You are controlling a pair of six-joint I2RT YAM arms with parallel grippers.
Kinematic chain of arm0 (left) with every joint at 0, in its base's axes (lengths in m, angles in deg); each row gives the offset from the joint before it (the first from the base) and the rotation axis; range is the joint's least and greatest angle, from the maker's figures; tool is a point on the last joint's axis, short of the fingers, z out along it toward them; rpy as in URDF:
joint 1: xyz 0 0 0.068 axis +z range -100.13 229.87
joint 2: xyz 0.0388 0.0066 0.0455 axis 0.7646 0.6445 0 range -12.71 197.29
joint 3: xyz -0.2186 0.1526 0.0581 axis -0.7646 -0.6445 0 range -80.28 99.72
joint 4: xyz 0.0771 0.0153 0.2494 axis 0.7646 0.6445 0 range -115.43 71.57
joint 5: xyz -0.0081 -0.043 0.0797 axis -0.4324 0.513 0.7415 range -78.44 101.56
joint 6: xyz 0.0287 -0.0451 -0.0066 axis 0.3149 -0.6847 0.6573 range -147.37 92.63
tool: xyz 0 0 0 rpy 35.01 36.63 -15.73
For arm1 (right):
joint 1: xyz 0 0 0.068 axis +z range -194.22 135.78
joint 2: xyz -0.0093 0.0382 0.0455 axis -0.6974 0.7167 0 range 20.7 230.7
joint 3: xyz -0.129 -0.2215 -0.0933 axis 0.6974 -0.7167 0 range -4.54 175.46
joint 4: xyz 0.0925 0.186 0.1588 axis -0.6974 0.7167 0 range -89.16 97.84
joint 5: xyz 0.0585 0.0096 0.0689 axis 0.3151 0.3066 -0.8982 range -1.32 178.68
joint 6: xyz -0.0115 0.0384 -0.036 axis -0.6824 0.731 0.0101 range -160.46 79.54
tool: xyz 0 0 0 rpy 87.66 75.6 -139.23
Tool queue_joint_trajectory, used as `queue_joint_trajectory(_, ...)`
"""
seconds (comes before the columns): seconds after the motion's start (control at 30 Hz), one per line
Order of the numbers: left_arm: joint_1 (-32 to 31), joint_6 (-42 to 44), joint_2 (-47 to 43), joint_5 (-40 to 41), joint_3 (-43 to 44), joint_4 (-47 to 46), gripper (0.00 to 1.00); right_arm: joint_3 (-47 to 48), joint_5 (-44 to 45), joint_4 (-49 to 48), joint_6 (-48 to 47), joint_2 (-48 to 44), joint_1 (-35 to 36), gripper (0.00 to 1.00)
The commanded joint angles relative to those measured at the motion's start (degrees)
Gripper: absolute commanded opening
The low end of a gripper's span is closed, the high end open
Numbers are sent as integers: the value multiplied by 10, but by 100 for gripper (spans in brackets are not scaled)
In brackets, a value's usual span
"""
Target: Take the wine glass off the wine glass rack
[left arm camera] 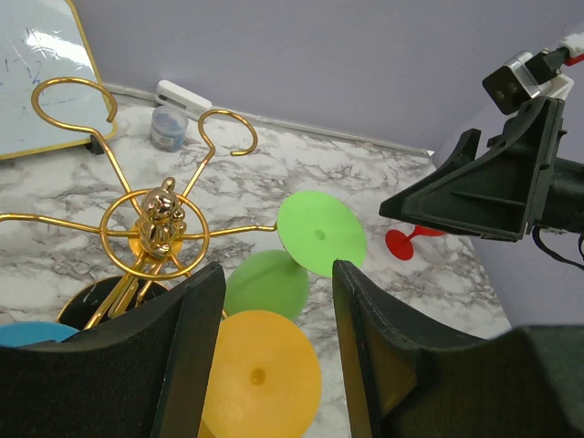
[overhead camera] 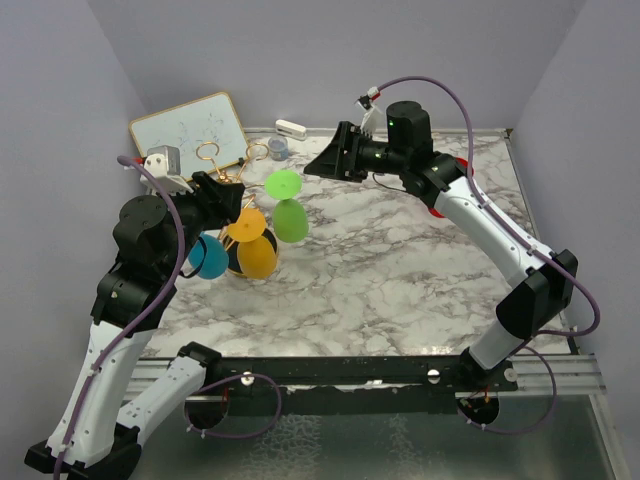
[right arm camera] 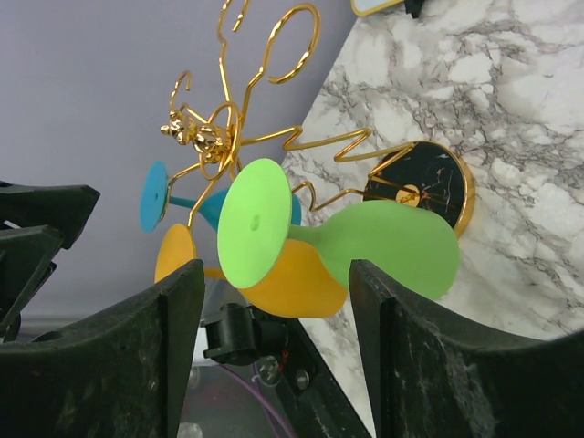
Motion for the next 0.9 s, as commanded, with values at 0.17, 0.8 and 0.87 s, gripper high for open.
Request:
queue_joint_trajectory(0.17,-1,-8,-1,8,-5,16,53,7,-21,-38,17,41,23,57)
queue_joint_trajectory(0.8,-1,-12,4,10,-9,17,54,-1,-38,-82,41,54,38,34)
queue_joint_trajectory(0.87,-2,-11,4,11,-9,18,54,0,-39,-84,41,55,38,31)
